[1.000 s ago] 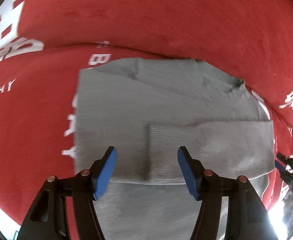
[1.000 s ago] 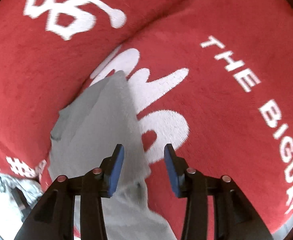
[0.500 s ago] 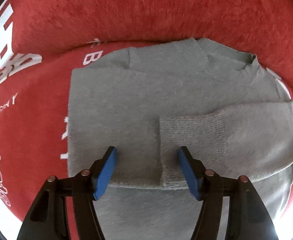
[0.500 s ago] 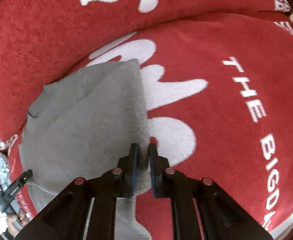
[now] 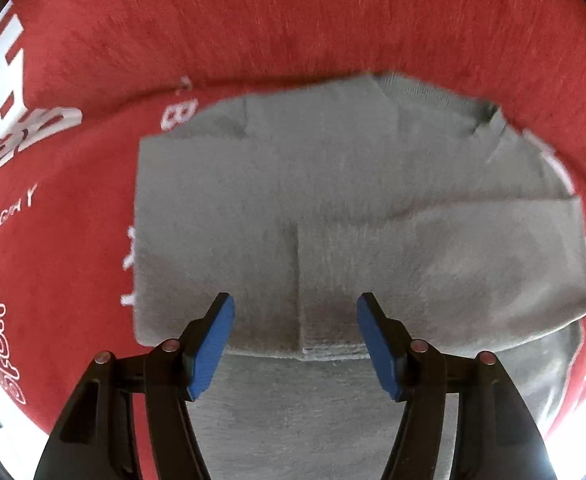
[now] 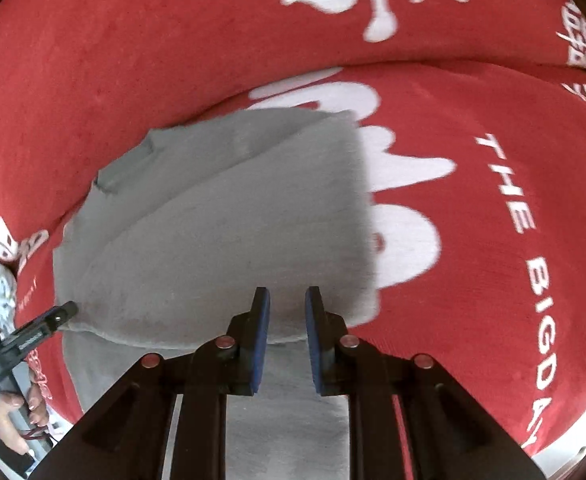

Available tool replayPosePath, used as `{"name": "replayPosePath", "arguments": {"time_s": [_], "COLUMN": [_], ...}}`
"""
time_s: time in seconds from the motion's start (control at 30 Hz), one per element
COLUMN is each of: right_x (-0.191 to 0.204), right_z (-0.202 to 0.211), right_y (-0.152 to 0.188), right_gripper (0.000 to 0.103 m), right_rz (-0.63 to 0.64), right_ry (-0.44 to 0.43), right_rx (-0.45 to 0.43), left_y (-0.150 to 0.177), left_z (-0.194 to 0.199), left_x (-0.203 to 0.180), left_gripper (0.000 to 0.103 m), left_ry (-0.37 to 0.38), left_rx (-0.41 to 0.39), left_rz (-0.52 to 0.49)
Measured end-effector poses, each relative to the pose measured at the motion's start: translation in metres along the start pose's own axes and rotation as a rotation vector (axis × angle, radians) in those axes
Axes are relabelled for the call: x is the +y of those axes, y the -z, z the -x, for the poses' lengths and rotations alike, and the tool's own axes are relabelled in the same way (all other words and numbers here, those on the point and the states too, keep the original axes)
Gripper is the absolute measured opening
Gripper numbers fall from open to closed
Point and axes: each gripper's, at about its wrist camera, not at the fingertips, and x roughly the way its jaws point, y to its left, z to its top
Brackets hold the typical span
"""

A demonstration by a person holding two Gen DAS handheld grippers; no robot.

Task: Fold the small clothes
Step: 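Press the folded side flat with the right tool and open it, then move both open tools to the hem of the narrow folded sweater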

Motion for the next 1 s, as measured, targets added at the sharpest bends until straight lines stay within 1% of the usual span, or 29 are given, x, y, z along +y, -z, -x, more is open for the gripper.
{"name": "replayPosePath", "arguments": {"time_s": [0.03,0.07,0.13,0.17,0.2,0.33,0.43,0.5,0.63,0.73,0.8,0.9,1.0], "right_x": [0.004,0.004,-0.003,-0.007,-0.011,-0.016,-0.018,-0.021,-0.034,-0.041,-0.044,-0.052,-0.061], "right_z": [-0.007,-0.014,-0.025,-0.025,-0.022,-0.014,-0.006,0.001,0.005,0.007,0.007,0.01,0.01], "right_y": [0.0,0.002,0.007,0.008,0.009,0.014,0.018,0.022,0.025,0.027,0.025,0.022,0.009], "right_gripper": [0.019,0.019,0.016,0.011,0.01,0.01,0.014,0.014,0.014,0.021,0.028,0.029,0.031], "right_rz": [0.004,0.007,0.001,-0.006,-0.019,-0.05,-0.061,-0.078,-0.133,-0.148,-0.162,-0.185,-0.205], "right_ry": [0.006,0.018,0.038,0.026,0.017,0.008,-0.002,-0.01,-0.065,-0.065,-0.068,-0.078,-0.087], "right_rx": [0.013,0.032,0.062,0.051,0.043,0.049,0.059,0.063,0.072,0.073,0.074,0.072,0.057], "left_y": [0.002,0.003,0.005,0.006,0.006,0.006,0.007,0.01,0.012,0.011,0.011,0.013,0.013], "left_z": [-0.007,-0.008,-0.007,-0.006,-0.006,-0.007,-0.005,-0.001,0.003,0.005,0.006,0.011,0.011], "left_x": [0.001,0.001,0.003,0.004,0.004,0.005,0.003,-0.002,-0.009,-0.012,-0.015,-0.021,-0.024], "left_gripper": [0.065,0.066,0.073,0.077,0.077,0.077,0.077,0.077,0.077,0.077,0.077,0.077,0.077], "left_ry": [-0.01,-0.007,-0.025,-0.038,-0.039,-0.039,-0.047,-0.053,-0.067,-0.083,-0.09,-0.096,-0.101], "left_rx": [0.016,0.008,-0.006,-0.006,-0.007,-0.002,0.002,0.002,0.006,0.014,0.019,0.02,0.023], "left_rz": [0.001,0.005,0.005,0.004,0.006,0.013,0.021,0.022,0.02,0.023,0.024,0.03,0.036]}}
